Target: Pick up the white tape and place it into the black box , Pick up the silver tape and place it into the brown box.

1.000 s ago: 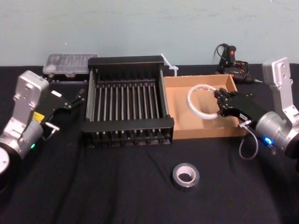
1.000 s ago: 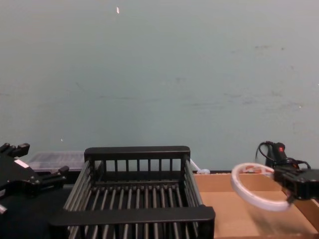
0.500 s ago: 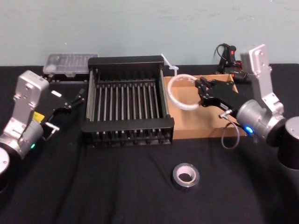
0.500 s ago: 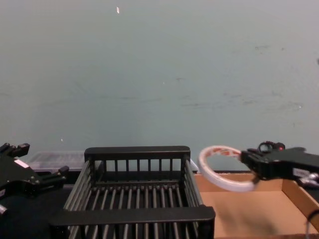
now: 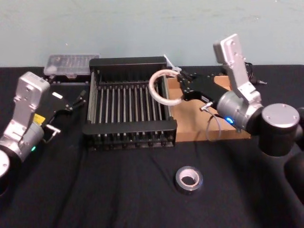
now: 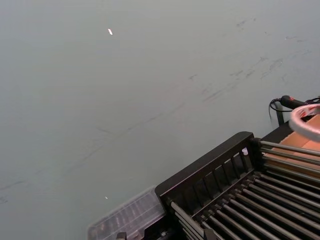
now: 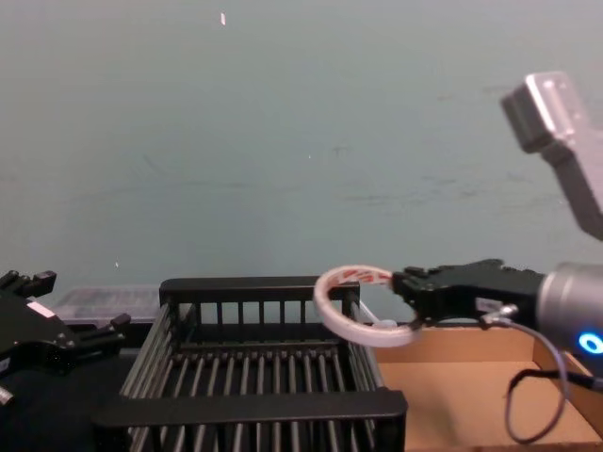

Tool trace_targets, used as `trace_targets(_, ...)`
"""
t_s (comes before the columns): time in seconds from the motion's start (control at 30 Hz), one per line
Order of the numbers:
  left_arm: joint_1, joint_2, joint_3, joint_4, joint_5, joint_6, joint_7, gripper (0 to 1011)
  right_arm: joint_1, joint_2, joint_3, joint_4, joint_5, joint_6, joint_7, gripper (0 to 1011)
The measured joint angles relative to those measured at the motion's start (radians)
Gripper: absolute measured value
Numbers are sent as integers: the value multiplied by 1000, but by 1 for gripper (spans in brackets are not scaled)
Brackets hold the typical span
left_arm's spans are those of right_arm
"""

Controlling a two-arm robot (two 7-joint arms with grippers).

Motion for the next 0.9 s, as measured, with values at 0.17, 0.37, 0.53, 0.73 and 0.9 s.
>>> trace_targets(0.17,0,0,0,0,0,0,0,1001,32,-18,-24,27,-28,5,7,95)
trace_targets(0.37,0,0,0,0,0,0,0,1001,71,-48,-48,77,-56,-5,20,95)
trace_targets(0.53,0,0,0,0,0,0,0,1001,106,-76,-64,123,-75,-13,29,95)
trace_targets(0.73,0,0,0,0,0,0,0,1001,139,-104,-82,168,-95,-18,37,95)
trace_targets(0.9,0,0,0,0,0,0,0,1001,157,-124,-91,198,-104,-20,45,95)
